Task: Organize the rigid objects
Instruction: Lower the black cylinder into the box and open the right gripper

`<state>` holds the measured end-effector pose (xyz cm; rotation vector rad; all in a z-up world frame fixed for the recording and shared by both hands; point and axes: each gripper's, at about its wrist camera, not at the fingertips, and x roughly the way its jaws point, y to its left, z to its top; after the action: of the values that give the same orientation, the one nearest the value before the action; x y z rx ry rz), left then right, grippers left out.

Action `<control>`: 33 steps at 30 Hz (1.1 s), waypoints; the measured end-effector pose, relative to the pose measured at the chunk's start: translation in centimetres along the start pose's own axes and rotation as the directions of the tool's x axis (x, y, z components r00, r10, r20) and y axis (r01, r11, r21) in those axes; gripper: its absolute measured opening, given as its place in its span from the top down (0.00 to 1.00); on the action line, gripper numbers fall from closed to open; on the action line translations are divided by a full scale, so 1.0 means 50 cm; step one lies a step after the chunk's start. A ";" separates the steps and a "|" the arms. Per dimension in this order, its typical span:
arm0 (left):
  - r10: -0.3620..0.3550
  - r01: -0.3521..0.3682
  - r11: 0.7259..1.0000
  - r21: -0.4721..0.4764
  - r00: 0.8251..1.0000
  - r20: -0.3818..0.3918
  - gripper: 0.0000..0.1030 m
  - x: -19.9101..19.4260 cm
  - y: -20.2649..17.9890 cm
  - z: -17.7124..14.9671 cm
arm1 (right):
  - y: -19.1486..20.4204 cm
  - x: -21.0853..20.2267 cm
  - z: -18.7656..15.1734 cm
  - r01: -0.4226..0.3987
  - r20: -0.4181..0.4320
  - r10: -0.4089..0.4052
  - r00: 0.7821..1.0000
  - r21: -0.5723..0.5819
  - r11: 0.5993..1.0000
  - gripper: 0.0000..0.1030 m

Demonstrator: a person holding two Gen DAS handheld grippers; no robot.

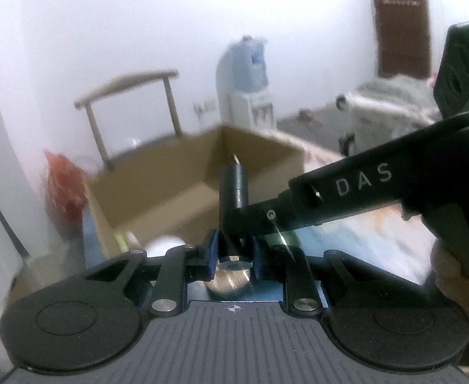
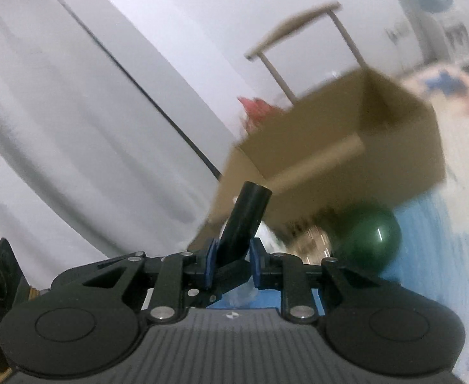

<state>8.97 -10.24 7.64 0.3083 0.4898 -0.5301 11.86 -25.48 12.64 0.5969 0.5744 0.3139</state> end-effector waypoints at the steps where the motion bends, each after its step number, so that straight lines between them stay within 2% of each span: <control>1: 0.012 -0.013 1.000 0.006 1.000 0.016 0.80 0.004 0.008 0.015 | 0.005 0.002 0.022 -0.008 0.005 0.008 1.000 -0.018 1.000 0.76; 6: 0.054 -0.054 0.999 -0.005 0.998 0.031 0.80 0.064 0.070 0.087 | 0.005 0.082 0.137 -0.040 -0.020 0.039 0.999 -0.079 0.996 0.76; 10: 0.033 -0.038 0.998 -0.052 0.994 -0.101 0.80 0.173 0.156 0.126 | -0.055 0.207 0.215 -0.047 -0.142 0.042 0.989 -0.035 0.998 0.76; 13: 0.010 -0.031 0.995 -0.094 0.975 -0.222 0.80 0.270 0.209 0.134 | -0.113 0.321 0.257 -0.024 -0.255 0.032 0.966 0.033 0.999 0.76; 16: -0.004 -0.043 0.989 -0.142 0.951 -0.310 0.80 0.347 0.254 0.135 | -0.145 0.403 0.277 -0.001 -0.336 0.025 0.941 0.070 0.998 0.76; 18: 0.001 -0.057 0.987 -0.151 0.938 -0.345 0.80 0.375 0.275 0.129 | -0.158 0.447 0.286 0.020 -0.370 0.009 0.929 0.074 0.997 0.76; 22: 0.000 -0.077 0.984 -0.161 0.903 -0.431 0.79 0.419 0.300 0.105 | -0.158 0.519 0.283 0.056 -0.436 -0.041 0.899 0.023 0.998 0.76; 24: 0.007 -0.090 0.983 -0.161 0.892 -0.452 0.77 0.427 0.306 0.099 | -0.156 0.545 0.277 0.077 -0.458 -0.065 0.886 0.007 0.997 0.76; 26: 0.016 -0.101 0.981 -0.165 0.892 -0.451 0.76 0.415 0.308 0.094 | -0.155 0.554 0.277 0.080 -0.467 -0.067 0.882 0.007 0.997 0.75; 28: 0.013 -0.100 0.979 -0.178 0.902 -0.432 0.75 0.390 0.313 0.100 | -0.151 0.548 0.288 0.078 -0.460 -0.062 0.886 0.017 0.997 0.75; 33: 0.029 -0.103 0.975 -0.196 0.937 -0.347 0.68 0.307 0.317 0.124 | -0.141 0.450 0.318 0.030 -0.371 -0.012 0.929 0.044 0.999 0.75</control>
<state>31.47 -5.93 7.36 0.2112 0.8656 -0.3540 40.05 -28.20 9.85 0.5816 0.9553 0.3972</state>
